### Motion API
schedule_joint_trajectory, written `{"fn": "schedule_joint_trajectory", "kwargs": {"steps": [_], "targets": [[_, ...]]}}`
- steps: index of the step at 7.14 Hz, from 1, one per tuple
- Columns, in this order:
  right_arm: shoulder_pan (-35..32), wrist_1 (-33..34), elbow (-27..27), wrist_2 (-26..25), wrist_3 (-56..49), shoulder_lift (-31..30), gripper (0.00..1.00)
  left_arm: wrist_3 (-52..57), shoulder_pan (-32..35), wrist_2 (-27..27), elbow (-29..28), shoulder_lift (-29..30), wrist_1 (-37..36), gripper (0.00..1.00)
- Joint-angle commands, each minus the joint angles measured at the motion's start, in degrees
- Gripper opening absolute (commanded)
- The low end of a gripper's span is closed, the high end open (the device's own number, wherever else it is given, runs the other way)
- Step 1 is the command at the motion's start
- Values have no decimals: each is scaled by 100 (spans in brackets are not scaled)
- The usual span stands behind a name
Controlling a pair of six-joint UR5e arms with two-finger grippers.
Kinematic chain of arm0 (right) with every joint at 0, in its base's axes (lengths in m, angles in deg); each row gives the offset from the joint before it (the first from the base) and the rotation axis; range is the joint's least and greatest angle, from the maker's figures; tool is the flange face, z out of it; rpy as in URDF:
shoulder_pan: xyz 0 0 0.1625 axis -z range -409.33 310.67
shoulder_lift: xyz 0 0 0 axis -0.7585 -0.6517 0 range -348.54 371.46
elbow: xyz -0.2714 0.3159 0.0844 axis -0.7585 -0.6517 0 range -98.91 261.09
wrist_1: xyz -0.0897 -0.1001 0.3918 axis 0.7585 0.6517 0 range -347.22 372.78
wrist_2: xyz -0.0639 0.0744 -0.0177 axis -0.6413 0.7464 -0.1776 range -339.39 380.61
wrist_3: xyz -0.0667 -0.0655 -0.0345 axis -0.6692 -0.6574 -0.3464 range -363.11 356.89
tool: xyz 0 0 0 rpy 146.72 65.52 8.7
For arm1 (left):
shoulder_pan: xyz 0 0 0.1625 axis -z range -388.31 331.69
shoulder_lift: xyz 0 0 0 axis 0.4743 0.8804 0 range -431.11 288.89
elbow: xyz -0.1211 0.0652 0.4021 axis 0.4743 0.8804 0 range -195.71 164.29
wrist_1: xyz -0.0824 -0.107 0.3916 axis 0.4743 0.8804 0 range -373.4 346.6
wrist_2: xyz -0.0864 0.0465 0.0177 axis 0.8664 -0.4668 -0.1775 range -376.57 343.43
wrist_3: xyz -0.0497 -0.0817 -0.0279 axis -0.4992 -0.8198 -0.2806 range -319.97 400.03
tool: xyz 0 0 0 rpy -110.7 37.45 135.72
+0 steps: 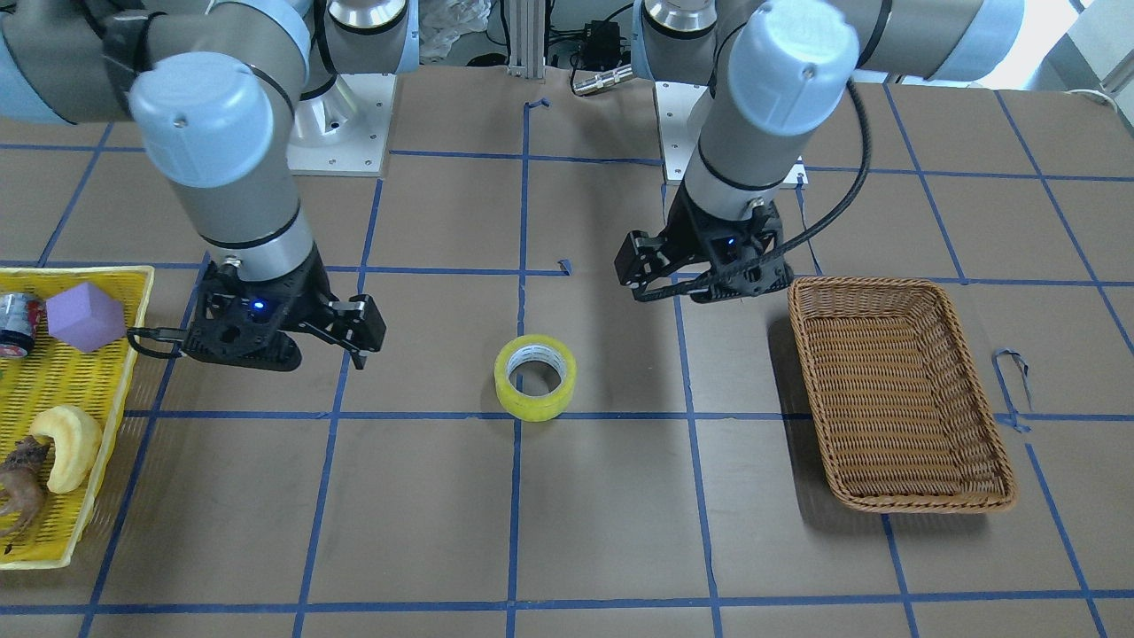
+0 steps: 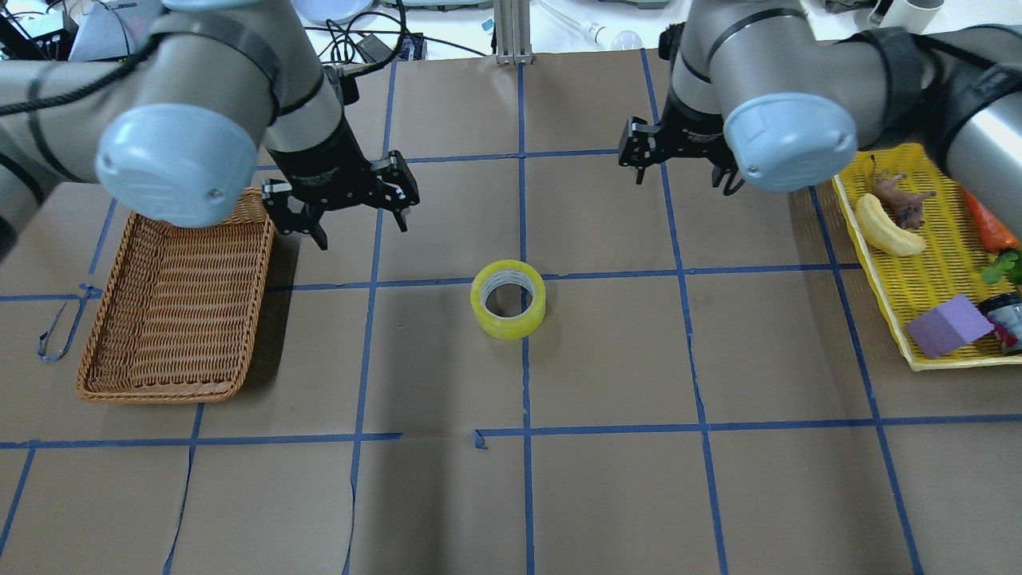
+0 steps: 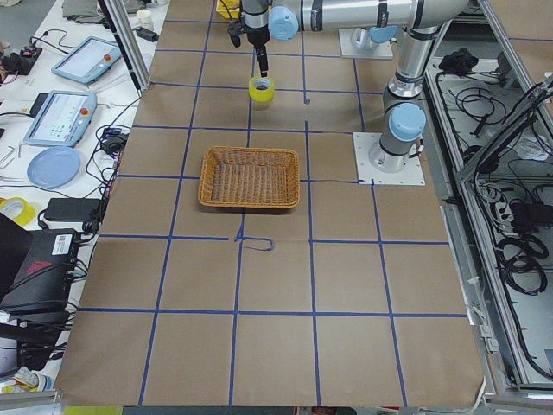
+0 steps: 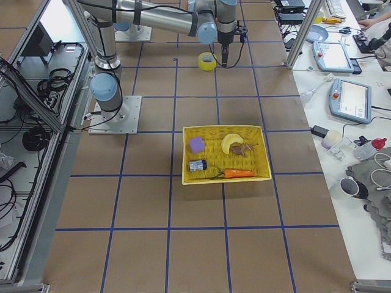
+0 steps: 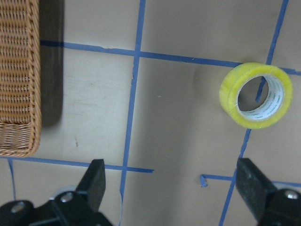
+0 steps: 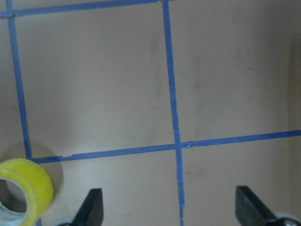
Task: Transfer tape with both arms
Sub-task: 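Lower the left gripper onto the tape roll while the right gripper withdraws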
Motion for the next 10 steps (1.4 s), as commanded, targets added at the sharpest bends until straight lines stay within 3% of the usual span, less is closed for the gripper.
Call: {"fn": "schedule_joint_trajectory", "kwargs": {"steps": [1, 4, 5, 6, 7, 8, 10], "targets": [[279, -614, -16, -27, -692, -494, 100, -1353, 160, 891, 747, 615, -1415, 100], [585, -730, -33, -98, -719, -820, 100, -2353, 547, 896, 768, 1513, -2104, 100], [700, -748, -25, -80, -727, -821, 100, -2354, 625, 861, 768, 1646, -2289, 88], [857, -904, -33, -98, -1067, -839, 100, -2345, 670, 852, 776, 1682, -2369, 33], [868, -1515, -33, -106, -1166, -1039, 100, -2336, 696, 835, 776, 1691, -2361, 18], [859, -1556, -60, -72, -1176, -1145, 100, -2301, 696, 826, 776, 1665, -2361, 0], [833, -1583, -25, -19, -1167, -1129, 100, -2039, 670, 556, 619, 1455, -2352, 0]]}}
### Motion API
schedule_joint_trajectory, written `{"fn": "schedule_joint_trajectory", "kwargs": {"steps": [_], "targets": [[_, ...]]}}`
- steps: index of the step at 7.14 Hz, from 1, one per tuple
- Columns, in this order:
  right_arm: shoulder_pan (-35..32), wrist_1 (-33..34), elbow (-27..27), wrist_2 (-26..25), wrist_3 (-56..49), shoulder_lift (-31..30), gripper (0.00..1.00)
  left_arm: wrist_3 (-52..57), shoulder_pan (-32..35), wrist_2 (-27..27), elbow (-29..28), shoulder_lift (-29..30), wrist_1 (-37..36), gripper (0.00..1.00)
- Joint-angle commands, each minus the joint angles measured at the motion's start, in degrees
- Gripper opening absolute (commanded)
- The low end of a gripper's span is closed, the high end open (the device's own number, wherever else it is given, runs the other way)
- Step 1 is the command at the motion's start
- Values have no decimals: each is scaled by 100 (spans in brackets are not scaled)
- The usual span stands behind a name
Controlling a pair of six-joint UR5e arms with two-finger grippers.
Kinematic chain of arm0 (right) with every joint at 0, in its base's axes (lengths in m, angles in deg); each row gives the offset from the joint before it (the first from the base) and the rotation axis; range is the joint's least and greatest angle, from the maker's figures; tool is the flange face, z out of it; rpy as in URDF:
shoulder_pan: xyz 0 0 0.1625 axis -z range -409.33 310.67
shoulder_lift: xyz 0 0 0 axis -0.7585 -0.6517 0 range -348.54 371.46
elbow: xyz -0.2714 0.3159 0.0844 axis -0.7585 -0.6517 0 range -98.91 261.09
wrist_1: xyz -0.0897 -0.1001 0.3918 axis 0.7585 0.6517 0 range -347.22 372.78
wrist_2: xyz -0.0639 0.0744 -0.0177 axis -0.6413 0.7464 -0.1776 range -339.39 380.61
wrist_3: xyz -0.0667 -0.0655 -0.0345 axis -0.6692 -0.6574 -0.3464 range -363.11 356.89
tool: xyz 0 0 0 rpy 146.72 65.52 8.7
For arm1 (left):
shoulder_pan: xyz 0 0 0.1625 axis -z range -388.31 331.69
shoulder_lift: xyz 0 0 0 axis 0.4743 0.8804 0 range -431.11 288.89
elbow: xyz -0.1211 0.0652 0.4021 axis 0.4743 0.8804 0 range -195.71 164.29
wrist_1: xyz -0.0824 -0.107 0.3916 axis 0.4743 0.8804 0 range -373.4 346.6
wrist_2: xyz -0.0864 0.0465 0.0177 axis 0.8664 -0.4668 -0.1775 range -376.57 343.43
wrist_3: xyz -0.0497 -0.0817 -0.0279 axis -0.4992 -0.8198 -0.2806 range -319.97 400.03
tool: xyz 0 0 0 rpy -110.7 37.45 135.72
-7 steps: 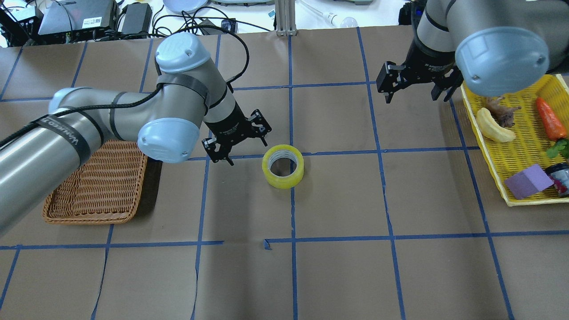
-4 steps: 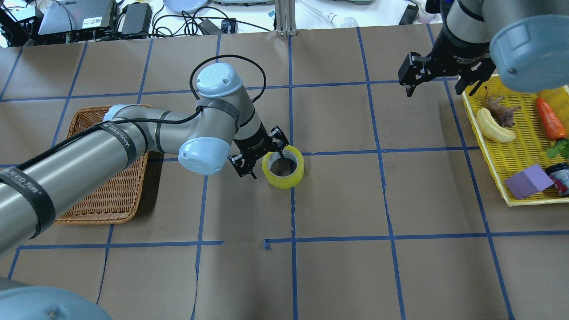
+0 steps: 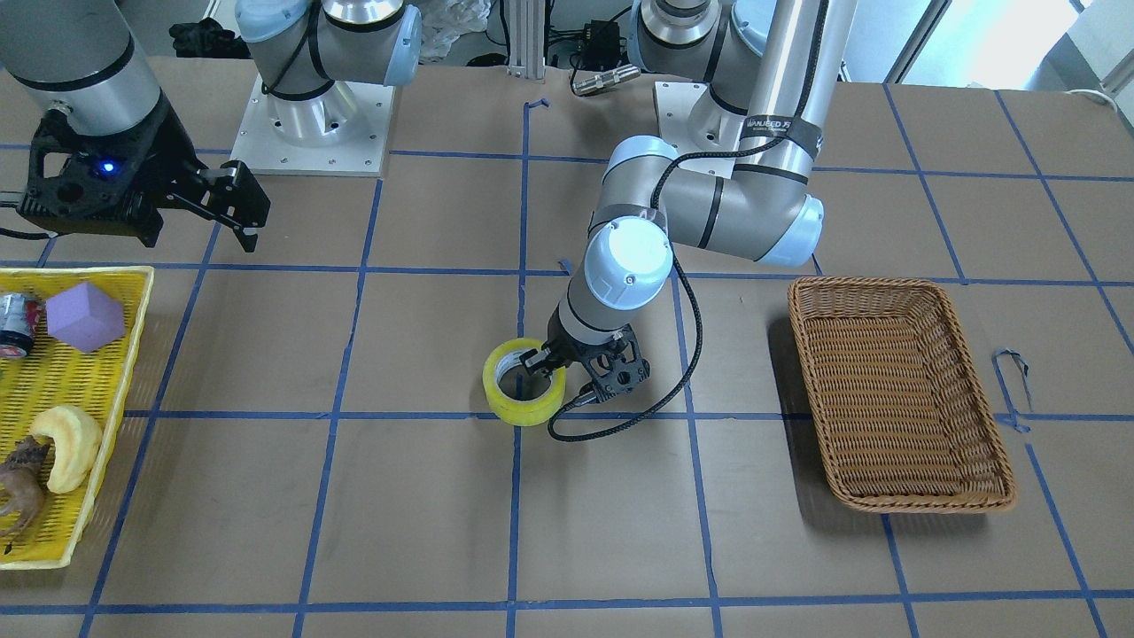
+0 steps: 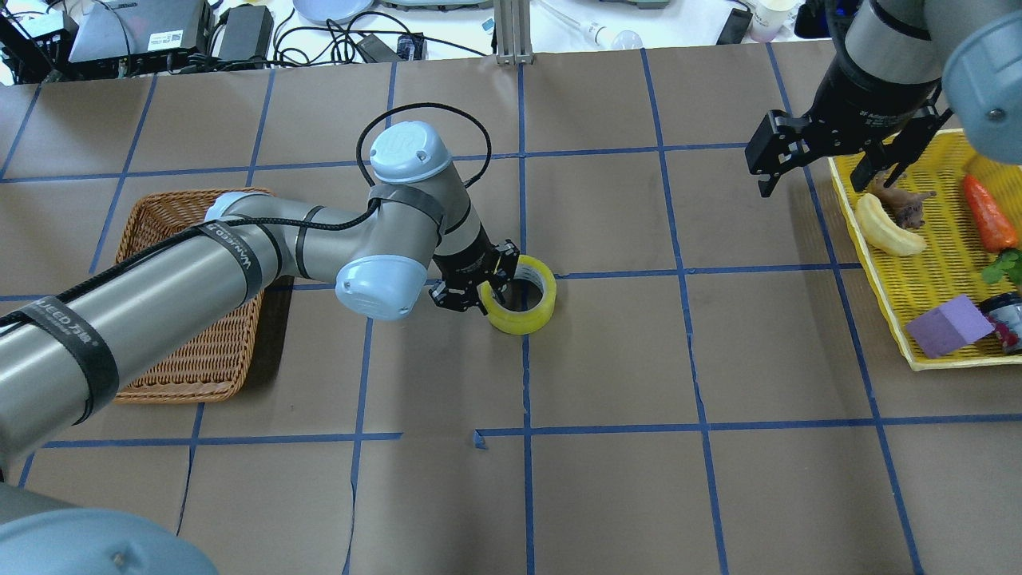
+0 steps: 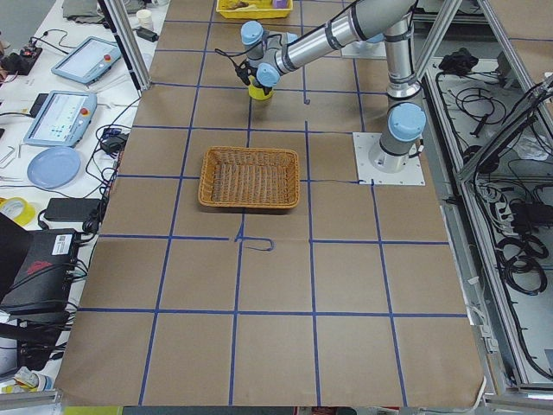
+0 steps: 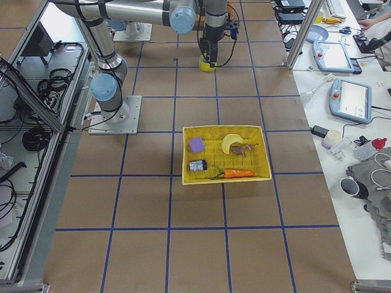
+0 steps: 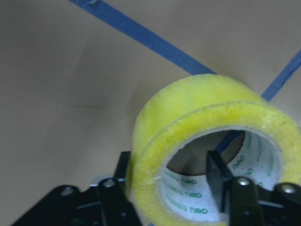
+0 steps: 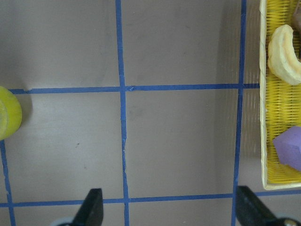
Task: Transfer tape with both arms
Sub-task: 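Grasp the tape roll with the left gripper and lift it toward the basket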
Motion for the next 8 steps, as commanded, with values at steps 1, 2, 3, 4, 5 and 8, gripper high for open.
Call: {"fn": "schedule_joint_trajectory", "kwargs": {"steps": [1, 2, 3, 4, 5, 8], "targets": [[-10, 40, 8, 24, 20, 35, 100, 818, -51, -676, -355, -198, 221, 0], [16, 84, -35, 50, 29, 35, 100, 1521, -226, -872, -758, -321, 850, 0], [16, 250, -18, 33, 38, 44, 100, 2572, -619, -1065, -1250, -496, 1639, 0], [-1, 243, 34, 41, 125, 44, 100, 3461, -1128, -1067, -1472, -654, 2213, 0], [-1, 226, 35, 33, 143, 44, 100, 4184, -1655, -1076, -1474, -795, 2427, 0], [-1, 225, 61, 24, 143, 44, 100, 6968, -3447, -1269, -1309, -806, 2491, 0]]}}
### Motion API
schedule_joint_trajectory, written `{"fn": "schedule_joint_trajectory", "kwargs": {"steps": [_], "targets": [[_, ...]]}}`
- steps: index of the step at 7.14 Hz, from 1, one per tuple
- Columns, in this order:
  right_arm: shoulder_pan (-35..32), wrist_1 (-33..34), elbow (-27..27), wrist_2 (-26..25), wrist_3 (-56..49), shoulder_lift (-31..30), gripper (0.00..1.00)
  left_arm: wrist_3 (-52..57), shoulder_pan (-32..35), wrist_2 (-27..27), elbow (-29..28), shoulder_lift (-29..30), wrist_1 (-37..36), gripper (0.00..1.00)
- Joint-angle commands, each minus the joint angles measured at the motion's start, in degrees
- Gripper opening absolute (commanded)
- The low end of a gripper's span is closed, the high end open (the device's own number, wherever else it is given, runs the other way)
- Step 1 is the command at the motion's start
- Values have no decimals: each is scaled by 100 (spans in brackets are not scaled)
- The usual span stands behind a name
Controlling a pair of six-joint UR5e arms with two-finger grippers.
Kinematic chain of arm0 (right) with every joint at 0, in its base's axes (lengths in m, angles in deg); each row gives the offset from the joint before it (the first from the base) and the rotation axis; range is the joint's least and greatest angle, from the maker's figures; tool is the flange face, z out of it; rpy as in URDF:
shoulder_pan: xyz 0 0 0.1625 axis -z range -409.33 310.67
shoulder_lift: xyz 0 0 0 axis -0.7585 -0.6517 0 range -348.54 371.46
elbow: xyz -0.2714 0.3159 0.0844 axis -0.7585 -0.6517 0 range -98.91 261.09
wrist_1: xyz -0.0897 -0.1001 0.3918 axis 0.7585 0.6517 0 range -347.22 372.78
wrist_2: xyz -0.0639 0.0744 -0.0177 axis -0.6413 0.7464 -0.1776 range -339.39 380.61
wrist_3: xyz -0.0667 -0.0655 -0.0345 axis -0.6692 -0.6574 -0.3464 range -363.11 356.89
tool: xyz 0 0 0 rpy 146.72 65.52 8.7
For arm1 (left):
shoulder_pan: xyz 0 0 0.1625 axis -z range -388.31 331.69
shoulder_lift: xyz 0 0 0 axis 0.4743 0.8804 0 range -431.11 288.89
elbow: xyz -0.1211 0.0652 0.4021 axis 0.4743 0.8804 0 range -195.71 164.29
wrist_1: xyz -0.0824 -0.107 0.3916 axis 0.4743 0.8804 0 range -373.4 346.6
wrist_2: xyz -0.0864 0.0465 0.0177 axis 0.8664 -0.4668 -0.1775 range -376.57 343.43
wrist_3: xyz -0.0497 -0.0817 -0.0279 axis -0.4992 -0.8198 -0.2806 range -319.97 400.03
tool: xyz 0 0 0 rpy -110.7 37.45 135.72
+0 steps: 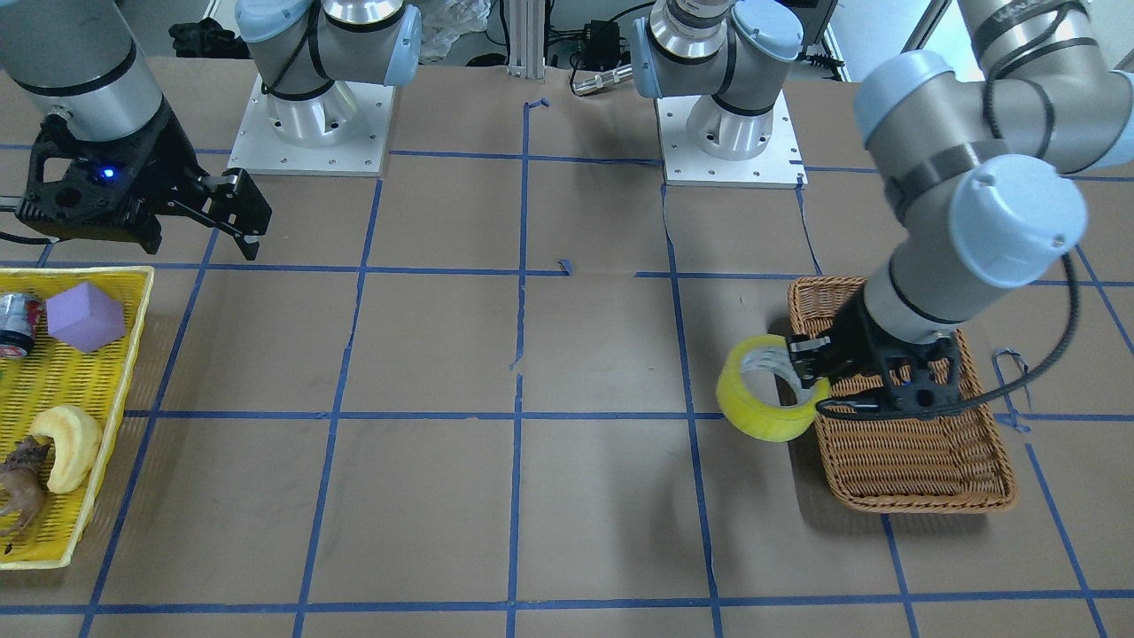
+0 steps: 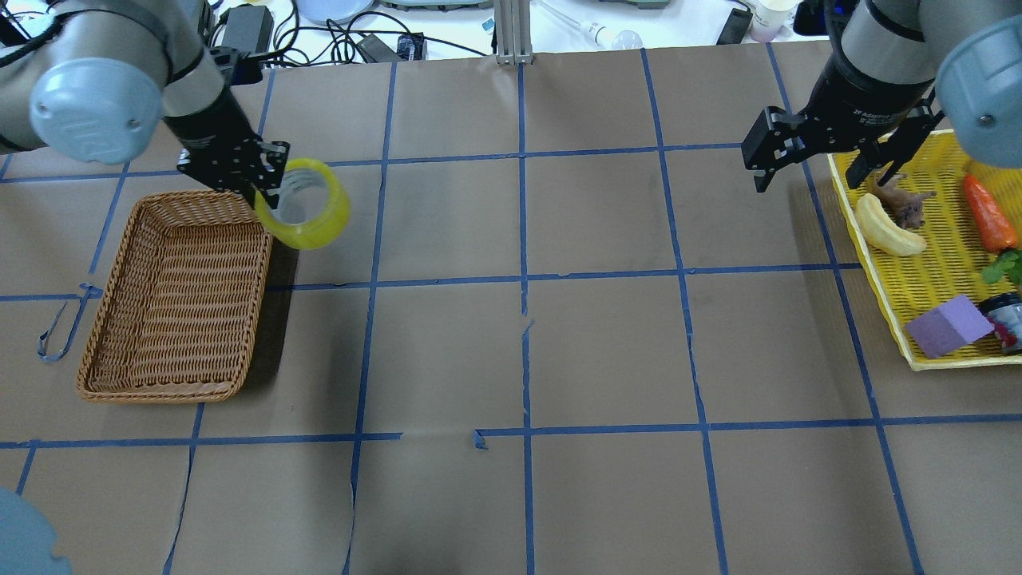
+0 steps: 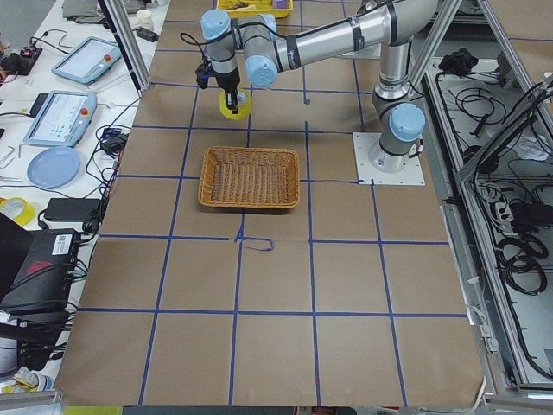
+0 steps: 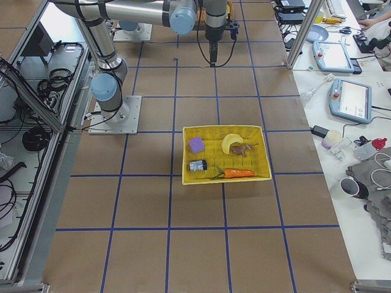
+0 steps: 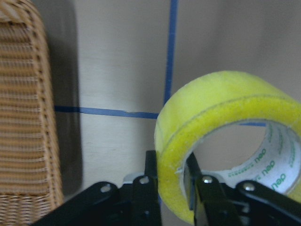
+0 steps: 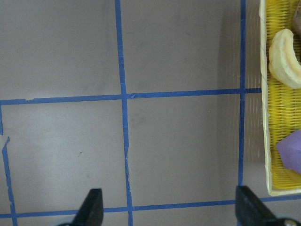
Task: Transfer tape with both arms
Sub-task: 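Grasp the tape roll with the left gripper and lift it toward the basket, then lower the tape roll into the wicker basket and open the left gripper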
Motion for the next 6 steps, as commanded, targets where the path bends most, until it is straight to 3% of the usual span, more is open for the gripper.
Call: {"fn": "schedule_joint_trajectory", "kwargs": {"steps": [1, 2, 3, 4, 5, 6], "targets": [[0, 6, -1, -35, 2, -9, 100, 1910, -1172, -66, 308, 136, -154, 0], [-9, -38, 25, -18, 2, 0, 100, 2109, -1272, -118, 562, 207, -365, 0], [-79, -64, 42, 17, 2, -52, 100, 2137, -1317, -666, 896, 329, -1098, 0], [-236, -47, 60, 17, 80, -9, 100, 2138, -1343, -724, 1177, 383, -1479, 18], [-255, -47, 60, 26, 81, 0, 100, 2111, -1352, -707, 1206, 392, -1457, 99], [-255, -56, 69, -17, 72, -9, 100, 2085, -1318, -707, 1163, 296, -1387, 100]]}}
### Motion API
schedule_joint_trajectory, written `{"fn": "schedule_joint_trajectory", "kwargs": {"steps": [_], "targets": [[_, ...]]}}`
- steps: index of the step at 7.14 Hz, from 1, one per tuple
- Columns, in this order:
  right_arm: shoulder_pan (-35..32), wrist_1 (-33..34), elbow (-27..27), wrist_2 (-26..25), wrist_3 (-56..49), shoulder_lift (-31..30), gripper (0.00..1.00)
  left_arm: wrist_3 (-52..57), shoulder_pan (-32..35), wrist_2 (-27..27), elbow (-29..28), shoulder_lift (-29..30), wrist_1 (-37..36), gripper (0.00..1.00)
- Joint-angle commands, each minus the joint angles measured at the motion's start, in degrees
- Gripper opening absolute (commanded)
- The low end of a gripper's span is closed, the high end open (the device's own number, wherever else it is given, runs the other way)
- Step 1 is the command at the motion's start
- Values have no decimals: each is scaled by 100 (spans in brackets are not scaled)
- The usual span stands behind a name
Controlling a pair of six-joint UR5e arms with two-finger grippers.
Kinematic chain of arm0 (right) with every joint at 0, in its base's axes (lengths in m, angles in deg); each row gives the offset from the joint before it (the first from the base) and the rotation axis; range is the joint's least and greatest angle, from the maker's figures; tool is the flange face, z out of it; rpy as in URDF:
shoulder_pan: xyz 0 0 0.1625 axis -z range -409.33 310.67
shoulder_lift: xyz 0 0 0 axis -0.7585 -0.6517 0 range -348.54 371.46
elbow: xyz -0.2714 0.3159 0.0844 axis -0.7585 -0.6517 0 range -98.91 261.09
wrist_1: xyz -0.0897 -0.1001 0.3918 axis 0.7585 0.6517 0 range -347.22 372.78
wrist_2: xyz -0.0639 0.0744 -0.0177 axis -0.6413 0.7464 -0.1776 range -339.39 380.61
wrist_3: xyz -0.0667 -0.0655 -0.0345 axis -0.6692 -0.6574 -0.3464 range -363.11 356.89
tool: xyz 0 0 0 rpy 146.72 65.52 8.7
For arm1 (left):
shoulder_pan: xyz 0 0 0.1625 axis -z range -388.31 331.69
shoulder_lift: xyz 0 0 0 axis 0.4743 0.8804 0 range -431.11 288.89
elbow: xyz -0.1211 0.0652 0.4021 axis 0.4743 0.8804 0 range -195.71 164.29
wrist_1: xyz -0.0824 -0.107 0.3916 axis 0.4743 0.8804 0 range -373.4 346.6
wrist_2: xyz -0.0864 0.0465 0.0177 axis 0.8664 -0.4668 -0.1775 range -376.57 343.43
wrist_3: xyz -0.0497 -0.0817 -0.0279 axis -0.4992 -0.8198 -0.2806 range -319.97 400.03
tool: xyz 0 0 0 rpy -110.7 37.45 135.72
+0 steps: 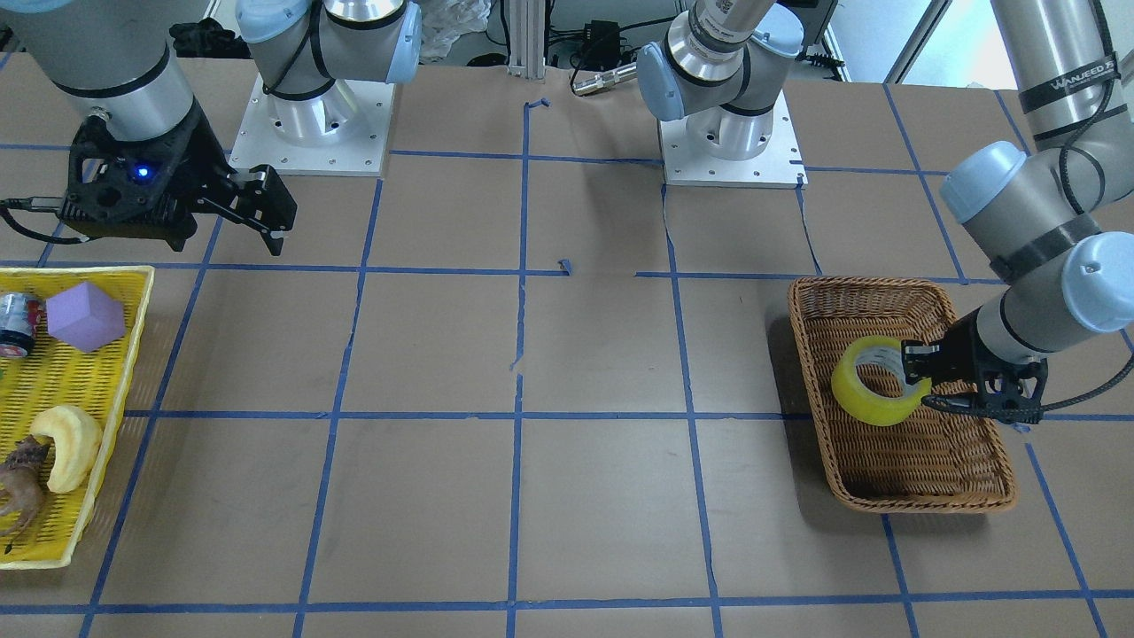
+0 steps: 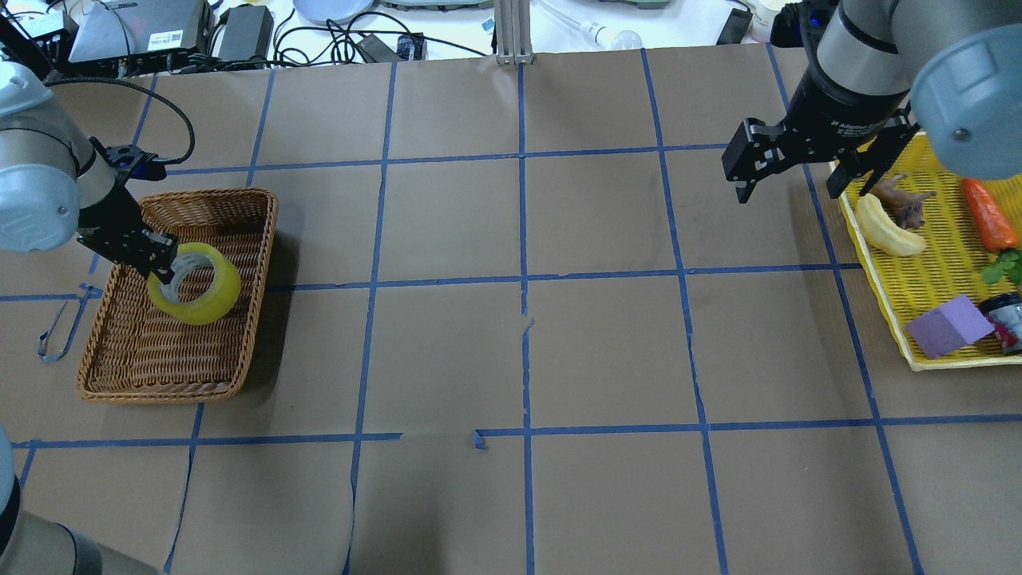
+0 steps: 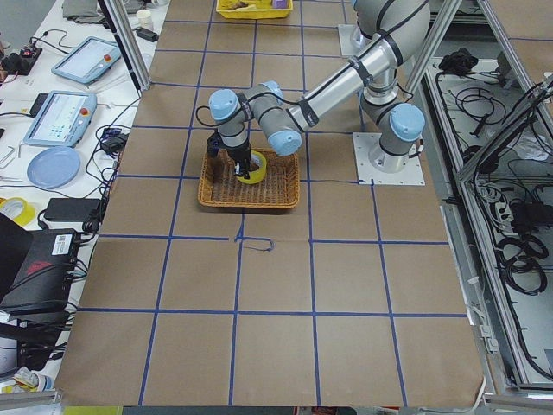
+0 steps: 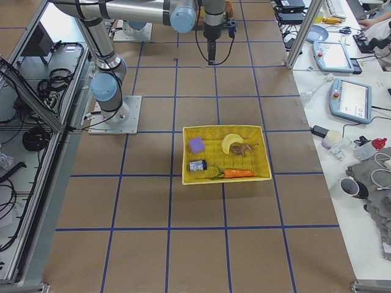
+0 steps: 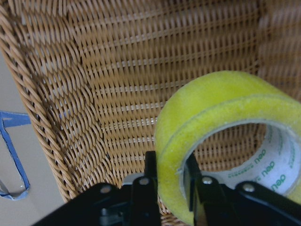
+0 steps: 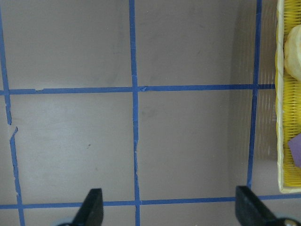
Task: Transfer tape with both arms
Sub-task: 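Lower the tape roll into the wicker basket and open the left gripper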
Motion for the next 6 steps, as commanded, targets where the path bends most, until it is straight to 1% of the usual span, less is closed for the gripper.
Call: {"fn": "schedule_joint_trajectory", "kwargs": {"steps": [1, 2, 3, 4, 5, 6], "targets": [[-25, 3, -17, -37, 3, 0, 100, -212, 128, 110, -100, -221, 398, 100], [-25, 3, -35, -90, -6, 9, 100, -457, 173, 268, -502, -414, 1116, 100], [-16, -23, -35, -99, -15, 0, 100, -1130, 399, 531, -941, -598, 1758, 100], [10, -110, -87, -99, -24, -52, 100, -1650, 976, 533, -1467, -757, 2322, 100], [-16, -407, -209, -21, -33, -61, 100, -2517, 1556, 534, -2012, -846, 2919, 100], [-51, -602, -315, 32, -50, -70, 100, -3178, 2075, 542, -2400, -968, 3273, 100]]}}
